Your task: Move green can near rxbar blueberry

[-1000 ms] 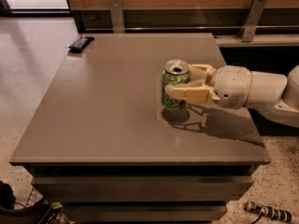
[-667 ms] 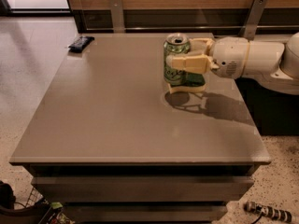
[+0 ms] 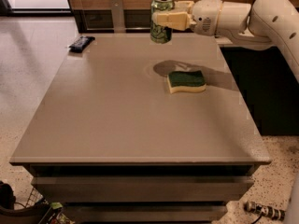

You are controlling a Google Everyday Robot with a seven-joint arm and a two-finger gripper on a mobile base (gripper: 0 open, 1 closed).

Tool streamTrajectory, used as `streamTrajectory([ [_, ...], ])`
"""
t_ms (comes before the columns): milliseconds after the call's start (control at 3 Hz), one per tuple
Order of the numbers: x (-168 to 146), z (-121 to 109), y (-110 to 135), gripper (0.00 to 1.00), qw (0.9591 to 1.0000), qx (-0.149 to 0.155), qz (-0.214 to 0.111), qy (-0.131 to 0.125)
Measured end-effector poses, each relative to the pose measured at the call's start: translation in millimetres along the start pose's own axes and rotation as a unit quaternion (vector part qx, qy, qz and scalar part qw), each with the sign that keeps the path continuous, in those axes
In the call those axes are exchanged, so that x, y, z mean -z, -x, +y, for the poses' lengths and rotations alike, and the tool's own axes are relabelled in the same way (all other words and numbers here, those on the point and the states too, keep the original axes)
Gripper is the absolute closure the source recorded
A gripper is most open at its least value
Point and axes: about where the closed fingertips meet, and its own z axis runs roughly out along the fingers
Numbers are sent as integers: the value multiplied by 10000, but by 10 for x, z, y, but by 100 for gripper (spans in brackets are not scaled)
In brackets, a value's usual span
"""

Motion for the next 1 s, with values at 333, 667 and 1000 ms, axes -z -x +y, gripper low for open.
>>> streamTrajectory([
  [333, -524, -517, 67, 100, 9992, 215, -247, -226],
  [667, -986, -704, 70, 100, 9986, 376, -301, -220],
  [1000, -1442, -625, 22, 100, 9986, 460, -270, 4],
])
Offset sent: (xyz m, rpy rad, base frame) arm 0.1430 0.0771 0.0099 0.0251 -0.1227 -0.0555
